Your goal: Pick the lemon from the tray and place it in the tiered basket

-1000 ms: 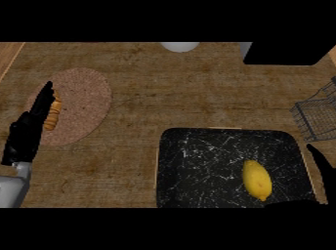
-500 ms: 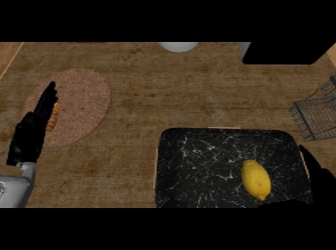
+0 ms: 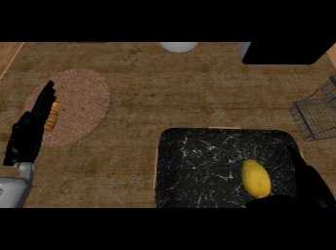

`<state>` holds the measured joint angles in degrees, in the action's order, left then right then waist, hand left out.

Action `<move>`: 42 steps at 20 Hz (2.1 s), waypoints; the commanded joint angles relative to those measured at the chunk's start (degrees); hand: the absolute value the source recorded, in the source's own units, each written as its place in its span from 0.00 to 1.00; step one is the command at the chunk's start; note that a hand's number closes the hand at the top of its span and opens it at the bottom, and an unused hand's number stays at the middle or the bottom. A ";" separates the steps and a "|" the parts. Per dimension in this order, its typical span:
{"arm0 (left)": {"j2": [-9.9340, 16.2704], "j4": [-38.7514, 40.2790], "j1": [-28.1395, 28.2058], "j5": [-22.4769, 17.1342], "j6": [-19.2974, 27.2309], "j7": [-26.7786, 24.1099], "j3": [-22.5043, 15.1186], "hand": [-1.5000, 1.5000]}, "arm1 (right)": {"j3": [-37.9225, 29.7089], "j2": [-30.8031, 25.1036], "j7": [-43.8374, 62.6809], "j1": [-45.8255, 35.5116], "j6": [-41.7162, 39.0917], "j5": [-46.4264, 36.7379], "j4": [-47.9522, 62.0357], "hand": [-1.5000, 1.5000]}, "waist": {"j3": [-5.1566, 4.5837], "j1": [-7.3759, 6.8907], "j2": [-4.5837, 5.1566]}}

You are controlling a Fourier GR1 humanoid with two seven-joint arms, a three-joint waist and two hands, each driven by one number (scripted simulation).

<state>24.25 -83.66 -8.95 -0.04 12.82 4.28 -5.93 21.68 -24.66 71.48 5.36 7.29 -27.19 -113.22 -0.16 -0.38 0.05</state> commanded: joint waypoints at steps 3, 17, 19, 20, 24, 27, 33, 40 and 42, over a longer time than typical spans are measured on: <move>-1.16 0.77 -0.86 0.63 -0.20 -0.10 0.14 0.50 | 1.60 5.84 10.28 -1.12 -0.74 -4.35 5.53 0.00 | 0.11 0.22 0.04; -4.38 3.35 -0.59 2.57 -0.07 -2.03 1.11 0.50 | -7.05 13.00 3.92 -5.78 -6.22 -1.78 15.07 0.00 | 0.15 0.34 0.09; -0.86 3.98 -2.65 1.05 -3.45 -0.85 3.76 0.50 | -4.36 16.21 6.33 -6.41 -5.77 -4.35 14.86 0.00 | 0.14 0.34 0.05; -2.32 0.80 0.86 1.86 -2.38 -1.83 2.57 0.50 | -4.04 16.38 6.16 -4.71 -7.57 -2.72 12.15 1.00 | 0.14 0.25 -0.09; -1.23 1.12 -0.11 1.45 -3.39 -0.93 3.53 0.50 | 0.27 13.09 -1.36 -5.64 -12.74 -4.08 17.10 1.00 | 0.15 -0.16 -0.01; -2.38 2.08 -0.05 2.99 -2.62 -1.39 3.24 0.50 | 0.78 15.31 3.95 -8.17 -13.13 -7.39 14.55 1.00 | 0.12 0.24 -0.06; -4.75 2.62 0.84 4.74 -2.10 -2.36 2.80 0.50 | -4.15 18.91 3.11 -5.40 -9.68 -6.38 9.02 1.00 | 0.13 0.69 -0.12; -3.43 2.03 -0.33 2.81 -4.11 -0.80 4.06 0.50 | 14.34 3.90 -31.17 -5.40 -22.07 -9.16 4.11 1.00 | 0.16 0.24 -0.49; -4.18 3.38 0.31 3.33 -3.02 -1.87 4.59 0.50 | 14.20 0.93 -34.83 -1.84 -20.18 -10.10 -1.22 1.00 | 0.15 1.26 -0.35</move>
<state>20.44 -81.74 -8.62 3.54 9.70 2.97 -2.10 31.25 -19.05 44.09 1.27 -11.52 -35.25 -107.90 -0.02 0.03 -0.30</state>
